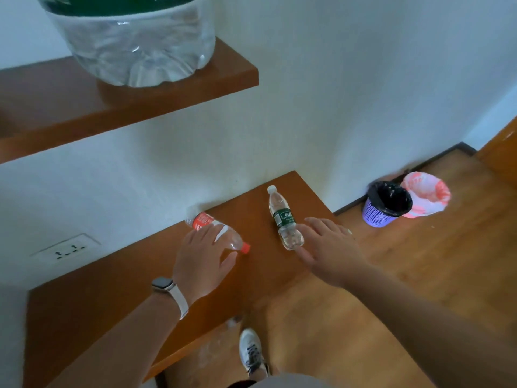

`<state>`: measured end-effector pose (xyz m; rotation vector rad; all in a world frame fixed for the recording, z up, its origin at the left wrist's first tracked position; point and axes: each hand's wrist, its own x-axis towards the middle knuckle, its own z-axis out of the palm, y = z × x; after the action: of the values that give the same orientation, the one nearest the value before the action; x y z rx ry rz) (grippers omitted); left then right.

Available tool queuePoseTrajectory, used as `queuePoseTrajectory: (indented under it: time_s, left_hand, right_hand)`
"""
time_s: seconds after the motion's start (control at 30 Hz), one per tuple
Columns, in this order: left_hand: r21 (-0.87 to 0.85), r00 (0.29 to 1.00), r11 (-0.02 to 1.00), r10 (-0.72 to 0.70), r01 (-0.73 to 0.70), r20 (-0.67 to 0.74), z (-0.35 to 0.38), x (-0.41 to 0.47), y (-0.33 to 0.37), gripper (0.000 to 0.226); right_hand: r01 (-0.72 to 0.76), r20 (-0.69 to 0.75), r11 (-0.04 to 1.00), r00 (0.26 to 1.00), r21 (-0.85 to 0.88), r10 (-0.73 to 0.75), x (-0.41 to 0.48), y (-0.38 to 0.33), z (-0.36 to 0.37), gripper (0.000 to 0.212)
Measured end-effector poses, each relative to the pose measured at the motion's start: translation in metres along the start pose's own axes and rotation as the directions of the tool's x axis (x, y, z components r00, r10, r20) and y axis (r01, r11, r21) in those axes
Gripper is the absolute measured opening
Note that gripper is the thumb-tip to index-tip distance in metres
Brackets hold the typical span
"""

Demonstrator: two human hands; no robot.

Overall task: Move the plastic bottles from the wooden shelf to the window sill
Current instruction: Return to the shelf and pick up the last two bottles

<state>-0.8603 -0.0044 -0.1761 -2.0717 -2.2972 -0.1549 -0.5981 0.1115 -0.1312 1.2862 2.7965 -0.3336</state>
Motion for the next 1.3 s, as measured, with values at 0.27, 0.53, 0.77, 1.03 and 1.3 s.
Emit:
queuePoseTrajectory:
  time_s: [0.27, 0.53, 0.77, 1.03, 1.3]
  left_hand:
    - [-0.133, 0.989, 0.990, -0.031, 0.050, 0.141, 0.044, 0.049, -0.053, 0.062]
    - [-0.129, 0.957, 0.988, -0.042, 0.082, 0.286, 0.073, 0.071, -0.085, 0.057]
    - [-0.075, 0.909, 0.997, 0.026, 0.006, 0.415, 0.091, 0.086, -0.098, 0.066]
    - [0.033, 0.881, 0.999, -0.006, -0.011, 0.473, 0.106, 0.107, -0.098, 0.072]
    - [0.010, 0.832, 0.996, -0.077, 0.086, 0.550, 0.113, 0.110, -0.096, 0.067]
  right_hand:
    - [-0.150, 0.098, 0.988, 0.984, 0.031, 0.146, 0.060, -0.005, 0.035, 0.054]
    - [-0.365, 0.223, 0.903, 0.922, 0.226, 0.316, 0.104, 0.008, 0.063, 0.057]
    - [-0.488, 0.290, 0.792, 0.869, 0.366, 0.401, 0.141, 0.015, 0.091, 0.071]
    - [-0.561, 0.285, 0.747, 0.827, 0.357, 0.485, 0.176, 0.029, 0.114, 0.074]
    - [-0.615, 0.370, 0.698, 0.785, 0.368, 0.496, 0.189, 0.035, 0.136, 0.083]
